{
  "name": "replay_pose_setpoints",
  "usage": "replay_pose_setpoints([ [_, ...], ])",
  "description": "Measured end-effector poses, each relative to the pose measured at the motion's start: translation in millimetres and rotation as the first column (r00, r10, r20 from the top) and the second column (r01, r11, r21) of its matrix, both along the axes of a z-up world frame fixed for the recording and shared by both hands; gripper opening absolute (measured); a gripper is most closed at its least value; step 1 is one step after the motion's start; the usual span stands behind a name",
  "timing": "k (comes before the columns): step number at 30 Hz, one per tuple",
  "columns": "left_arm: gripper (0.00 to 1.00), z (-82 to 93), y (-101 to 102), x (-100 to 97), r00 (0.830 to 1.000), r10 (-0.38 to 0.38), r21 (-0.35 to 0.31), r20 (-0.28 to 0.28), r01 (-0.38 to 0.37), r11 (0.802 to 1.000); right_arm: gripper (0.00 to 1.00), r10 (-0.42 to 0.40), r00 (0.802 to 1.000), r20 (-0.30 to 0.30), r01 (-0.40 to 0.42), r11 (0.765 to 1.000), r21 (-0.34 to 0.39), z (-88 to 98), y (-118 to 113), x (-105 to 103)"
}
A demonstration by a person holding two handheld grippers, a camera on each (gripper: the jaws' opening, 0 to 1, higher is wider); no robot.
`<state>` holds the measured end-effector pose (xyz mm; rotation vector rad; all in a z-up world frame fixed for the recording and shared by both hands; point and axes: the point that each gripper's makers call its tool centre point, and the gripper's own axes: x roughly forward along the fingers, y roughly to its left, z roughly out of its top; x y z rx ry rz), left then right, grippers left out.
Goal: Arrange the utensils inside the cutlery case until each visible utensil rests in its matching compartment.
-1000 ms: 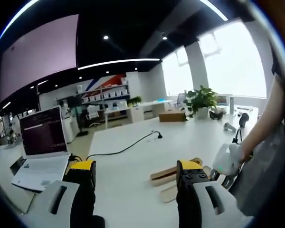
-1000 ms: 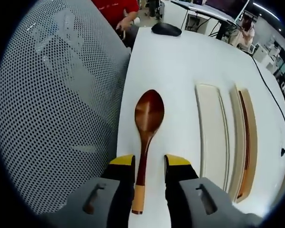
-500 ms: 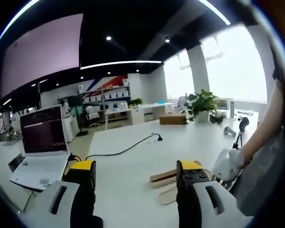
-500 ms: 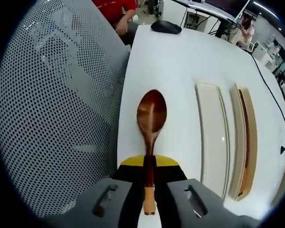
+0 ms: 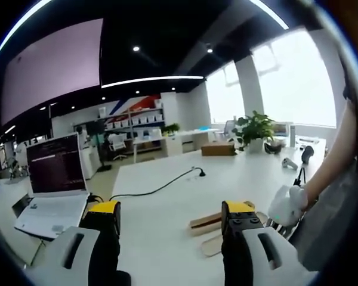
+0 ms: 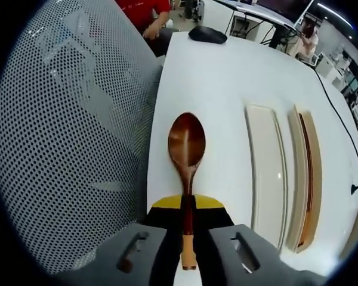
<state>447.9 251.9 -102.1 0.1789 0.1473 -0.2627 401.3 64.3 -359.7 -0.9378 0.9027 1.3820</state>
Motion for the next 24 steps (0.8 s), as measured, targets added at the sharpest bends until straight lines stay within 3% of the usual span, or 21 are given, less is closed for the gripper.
replay_pose_setpoints([
  [15, 0.71, -2.3, 0.9, 0.9, 1.000, 0.003, 0.008, -0.007, -0.002, 1.000, 0.01, -0.065, 0.998, -0.012, 0.066, 0.994, 0.085, 24.4, 10.6, 12.8],
  [24, 0.71, -2.4, 1.2, 0.9, 1.000, 0.003, 0.009, -0.008, -0.003, 1.000, 0.01, -0.122, 0.992, 0.027, 0.120, 0.992, 0.047, 35.4, -5.8, 35.1],
])
